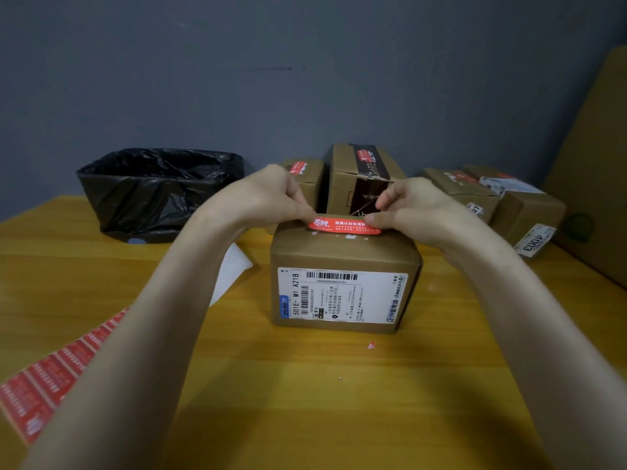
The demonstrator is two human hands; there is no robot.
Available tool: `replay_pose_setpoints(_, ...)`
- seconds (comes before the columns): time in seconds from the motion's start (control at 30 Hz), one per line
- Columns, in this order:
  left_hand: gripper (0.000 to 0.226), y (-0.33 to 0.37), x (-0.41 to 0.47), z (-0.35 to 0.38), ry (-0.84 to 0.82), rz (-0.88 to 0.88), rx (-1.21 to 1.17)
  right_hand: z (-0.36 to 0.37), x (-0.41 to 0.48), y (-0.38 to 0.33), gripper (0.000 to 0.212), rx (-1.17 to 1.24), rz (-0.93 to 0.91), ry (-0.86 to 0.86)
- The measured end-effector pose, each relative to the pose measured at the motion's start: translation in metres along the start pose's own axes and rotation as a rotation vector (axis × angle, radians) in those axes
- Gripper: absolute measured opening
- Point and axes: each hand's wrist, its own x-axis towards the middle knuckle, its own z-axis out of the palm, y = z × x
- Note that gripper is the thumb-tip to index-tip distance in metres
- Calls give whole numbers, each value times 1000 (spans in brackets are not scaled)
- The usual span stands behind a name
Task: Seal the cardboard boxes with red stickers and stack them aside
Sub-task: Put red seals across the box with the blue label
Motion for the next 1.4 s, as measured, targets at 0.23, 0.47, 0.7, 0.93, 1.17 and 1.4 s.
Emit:
replay_pose_setpoints(0.23, 12, -2, 4, 2, 16, -10, 9, 6, 0, 0, 23, -45, -12, 32)
replay_pose_setpoints(0.47, 13, -3, 7, 5, 31, -11, 28, 7, -1, -2, 26, -74, -22, 29)
replay_pose_setpoints(0.7, 13, -3, 9, 7, 51, -24, 39, 8, 1, 0, 27, -118, -38, 55)
replay_pose_setpoints(0.93, 10, -3, 9, 11, 72, -25, 96, 11, 4, 3, 27, -221, -74, 91)
replay_pose_setpoints(1.17, 11, -2, 7, 12, 98, 27, 159, 9, 3, 2, 27, -268, -85, 87)
replay_pose_setpoints(1.4, 14, -7, 9, 8, 88, 70, 203, 6, 0, 0, 30, -285, -87, 70)
